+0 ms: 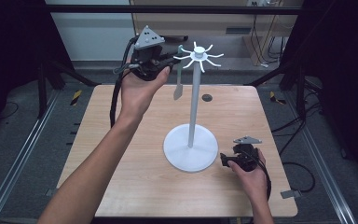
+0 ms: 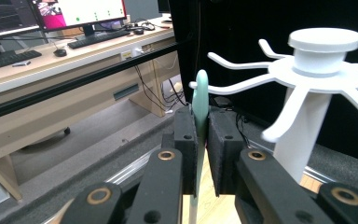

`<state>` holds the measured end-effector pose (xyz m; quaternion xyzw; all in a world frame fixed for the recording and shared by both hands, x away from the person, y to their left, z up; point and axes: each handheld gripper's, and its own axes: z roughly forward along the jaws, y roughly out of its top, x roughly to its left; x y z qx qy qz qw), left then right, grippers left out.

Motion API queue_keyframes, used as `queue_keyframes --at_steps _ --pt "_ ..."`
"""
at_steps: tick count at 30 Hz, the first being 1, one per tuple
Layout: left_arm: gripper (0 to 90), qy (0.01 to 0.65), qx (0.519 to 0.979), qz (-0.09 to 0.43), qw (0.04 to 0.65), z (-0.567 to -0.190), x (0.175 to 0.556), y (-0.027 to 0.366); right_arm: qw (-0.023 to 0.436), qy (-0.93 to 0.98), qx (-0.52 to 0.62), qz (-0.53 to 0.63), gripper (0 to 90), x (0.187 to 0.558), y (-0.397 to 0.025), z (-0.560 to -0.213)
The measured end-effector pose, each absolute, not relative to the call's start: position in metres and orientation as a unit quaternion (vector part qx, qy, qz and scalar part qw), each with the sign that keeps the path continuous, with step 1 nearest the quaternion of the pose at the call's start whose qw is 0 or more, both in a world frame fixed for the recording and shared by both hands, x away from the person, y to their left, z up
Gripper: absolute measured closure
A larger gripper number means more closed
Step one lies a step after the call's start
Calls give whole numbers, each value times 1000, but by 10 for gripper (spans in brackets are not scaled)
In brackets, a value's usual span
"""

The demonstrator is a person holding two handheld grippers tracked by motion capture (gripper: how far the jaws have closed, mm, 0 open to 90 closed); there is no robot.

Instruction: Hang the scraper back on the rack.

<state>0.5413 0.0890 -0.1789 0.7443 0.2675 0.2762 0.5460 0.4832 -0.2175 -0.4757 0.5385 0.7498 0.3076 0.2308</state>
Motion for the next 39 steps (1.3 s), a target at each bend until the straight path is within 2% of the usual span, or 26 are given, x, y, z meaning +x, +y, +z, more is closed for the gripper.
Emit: queue_keyframes --at_steps 16,39 --pt "818 269 743 272 549 -183 538 89 231 751 537 306 130 484 -217 -476" --pt "709 266 740 269 556 -201 513 110 244 746 530 320 131 483 -218 -472"
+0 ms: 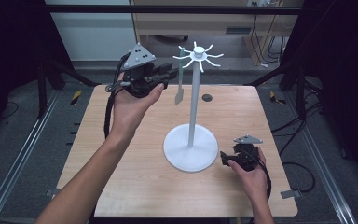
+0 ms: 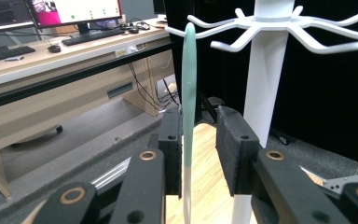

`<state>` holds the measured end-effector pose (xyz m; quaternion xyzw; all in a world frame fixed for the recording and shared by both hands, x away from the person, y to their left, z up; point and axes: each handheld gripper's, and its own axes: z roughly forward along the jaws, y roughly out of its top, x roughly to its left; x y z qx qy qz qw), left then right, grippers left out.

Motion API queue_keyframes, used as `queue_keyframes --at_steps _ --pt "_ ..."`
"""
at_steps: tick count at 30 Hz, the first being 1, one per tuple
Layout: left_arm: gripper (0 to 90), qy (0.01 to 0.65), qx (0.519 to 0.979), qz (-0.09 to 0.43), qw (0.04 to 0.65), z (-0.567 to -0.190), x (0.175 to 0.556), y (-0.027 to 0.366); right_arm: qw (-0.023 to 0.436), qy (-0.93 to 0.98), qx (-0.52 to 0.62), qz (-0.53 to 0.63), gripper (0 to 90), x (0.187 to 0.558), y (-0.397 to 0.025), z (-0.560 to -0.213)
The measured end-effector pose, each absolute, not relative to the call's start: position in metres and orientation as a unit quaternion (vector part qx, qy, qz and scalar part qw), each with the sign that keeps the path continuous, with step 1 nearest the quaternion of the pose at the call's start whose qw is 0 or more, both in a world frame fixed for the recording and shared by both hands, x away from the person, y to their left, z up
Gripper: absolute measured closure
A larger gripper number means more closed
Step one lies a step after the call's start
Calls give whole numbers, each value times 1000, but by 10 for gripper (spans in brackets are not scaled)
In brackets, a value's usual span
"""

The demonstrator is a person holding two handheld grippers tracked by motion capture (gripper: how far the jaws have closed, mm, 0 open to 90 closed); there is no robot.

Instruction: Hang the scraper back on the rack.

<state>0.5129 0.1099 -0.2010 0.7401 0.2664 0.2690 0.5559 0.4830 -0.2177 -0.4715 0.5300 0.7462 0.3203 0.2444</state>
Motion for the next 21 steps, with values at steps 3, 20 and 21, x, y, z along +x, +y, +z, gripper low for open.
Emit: queue_keyframes --at_steps 3,20,21 --pt "668 269 742 269 551 -203 510 115 243 744 531 324 131 483 -218 -472" --pt "250 288 745 268 539 -215 494 127 250 740 536 321 130 480 -218 -469" --pt "236 287 747 270 535 -216 492 128 250 740 536 320 130 480 -218 -469"
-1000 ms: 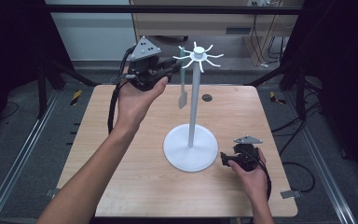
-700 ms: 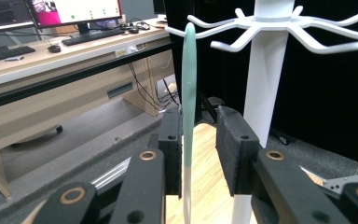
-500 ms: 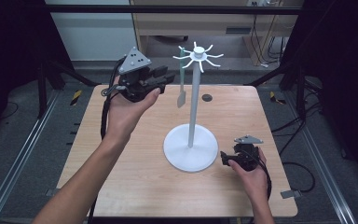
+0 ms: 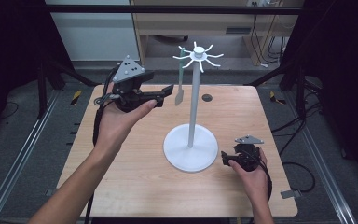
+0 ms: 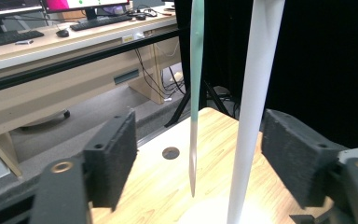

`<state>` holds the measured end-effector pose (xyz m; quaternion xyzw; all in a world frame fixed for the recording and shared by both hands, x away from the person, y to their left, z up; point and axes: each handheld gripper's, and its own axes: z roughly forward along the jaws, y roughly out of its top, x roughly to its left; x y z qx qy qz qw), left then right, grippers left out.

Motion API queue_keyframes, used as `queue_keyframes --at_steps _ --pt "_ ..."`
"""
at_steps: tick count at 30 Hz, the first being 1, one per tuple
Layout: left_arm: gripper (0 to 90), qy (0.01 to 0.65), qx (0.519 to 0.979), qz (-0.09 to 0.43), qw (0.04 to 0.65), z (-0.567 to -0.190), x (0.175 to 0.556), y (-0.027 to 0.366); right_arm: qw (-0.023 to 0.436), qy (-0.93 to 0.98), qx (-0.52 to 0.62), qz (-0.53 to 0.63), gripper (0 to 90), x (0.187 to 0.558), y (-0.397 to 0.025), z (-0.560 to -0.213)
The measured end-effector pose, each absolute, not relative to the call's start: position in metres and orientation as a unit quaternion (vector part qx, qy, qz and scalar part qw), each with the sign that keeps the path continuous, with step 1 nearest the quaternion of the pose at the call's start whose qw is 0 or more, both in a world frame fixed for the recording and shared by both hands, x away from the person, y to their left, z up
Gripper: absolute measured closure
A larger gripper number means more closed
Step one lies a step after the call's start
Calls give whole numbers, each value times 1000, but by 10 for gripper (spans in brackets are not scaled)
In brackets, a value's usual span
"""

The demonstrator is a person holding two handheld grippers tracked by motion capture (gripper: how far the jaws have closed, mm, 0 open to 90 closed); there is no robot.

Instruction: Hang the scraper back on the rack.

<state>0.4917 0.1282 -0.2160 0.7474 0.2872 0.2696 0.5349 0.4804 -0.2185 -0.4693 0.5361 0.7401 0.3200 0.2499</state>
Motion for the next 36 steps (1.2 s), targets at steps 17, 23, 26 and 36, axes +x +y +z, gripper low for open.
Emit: queue_keyframes --at_steps 17,23,26,36 --pt "101 286 762 263 518 -248 474 145 253 733 541 325 63 480 -221 -468" --pt "73 288 761 258 520 -258 469 156 263 739 526 329 43 478 -220 -467" --pt "42 291 762 258 518 -264 467 161 264 740 523 331 44 477 -219 -467" --pt "28 301 765 250 512 -298 467 182 273 734 530 324 48 475 -225 -467"
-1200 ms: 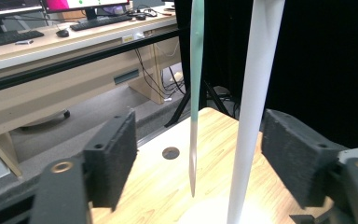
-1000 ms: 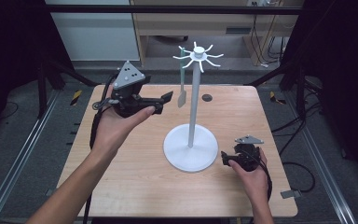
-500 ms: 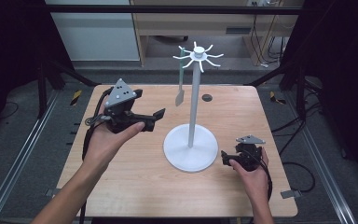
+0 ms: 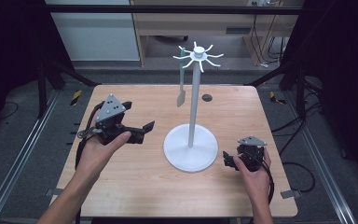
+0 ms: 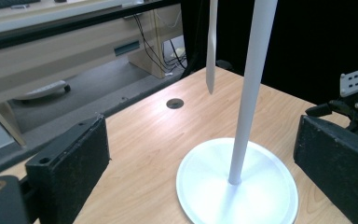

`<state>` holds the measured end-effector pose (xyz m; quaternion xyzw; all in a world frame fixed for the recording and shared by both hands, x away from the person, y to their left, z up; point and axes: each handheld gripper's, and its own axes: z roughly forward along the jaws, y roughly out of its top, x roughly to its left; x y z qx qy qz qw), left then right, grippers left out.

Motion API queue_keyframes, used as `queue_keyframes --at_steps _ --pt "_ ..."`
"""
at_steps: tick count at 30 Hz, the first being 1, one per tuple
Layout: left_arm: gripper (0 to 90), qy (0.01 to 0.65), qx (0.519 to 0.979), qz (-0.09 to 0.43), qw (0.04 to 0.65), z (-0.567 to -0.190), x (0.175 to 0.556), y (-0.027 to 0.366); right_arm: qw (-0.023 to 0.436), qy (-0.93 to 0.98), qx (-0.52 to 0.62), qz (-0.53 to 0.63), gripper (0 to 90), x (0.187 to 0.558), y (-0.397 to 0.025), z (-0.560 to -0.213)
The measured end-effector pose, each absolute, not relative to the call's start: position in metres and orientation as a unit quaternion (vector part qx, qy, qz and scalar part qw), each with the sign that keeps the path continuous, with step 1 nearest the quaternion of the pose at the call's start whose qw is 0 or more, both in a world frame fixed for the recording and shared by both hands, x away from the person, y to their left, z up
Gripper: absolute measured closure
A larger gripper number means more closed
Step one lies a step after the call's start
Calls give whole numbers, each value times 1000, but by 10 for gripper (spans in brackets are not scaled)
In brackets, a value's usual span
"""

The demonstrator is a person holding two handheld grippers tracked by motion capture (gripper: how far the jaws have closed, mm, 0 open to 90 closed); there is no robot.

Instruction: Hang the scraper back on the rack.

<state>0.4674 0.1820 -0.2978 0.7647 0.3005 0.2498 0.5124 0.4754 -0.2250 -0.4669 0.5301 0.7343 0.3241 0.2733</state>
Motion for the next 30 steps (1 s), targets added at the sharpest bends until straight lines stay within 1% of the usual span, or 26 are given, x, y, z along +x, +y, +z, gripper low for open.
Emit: queue_keyframes --at_steps 2,8,10,11,13,17,18,20,25,30 --pt "27 302 766 250 510 -302 467 184 272 734 533 321 48 475 -225 -468" --pt "24 309 776 246 491 -326 469 196 273 732 537 319 49 474 -226 -469" --pt "25 313 781 243 483 -340 471 203 272 732 537 318 50 474 -228 -469" --pt "28 313 781 243 483 -340 471 203 272 730 541 318 50 474 -228 -469" --pt "28 308 792 244 468 -354 470 206 273 724 546 321 51 474 -231 -469" --pt "28 309 800 248 451 -367 469 209 276 720 551 320 52 474 -235 -469" --pt "28 316 800 241 449 -376 469 211 276 719 552 320 53 474 -236 -469" --pt "32 320 801 242 445 -381 468 212 278 719 552 319 53 474 -235 -469" --pt "37 325 815 251 409 -409 463 221 279 718 553 316 55 474 -235 -469" --pt "37 349 813 247 395 -430 462 234 280 718 553 316 56 474 -235 -469"
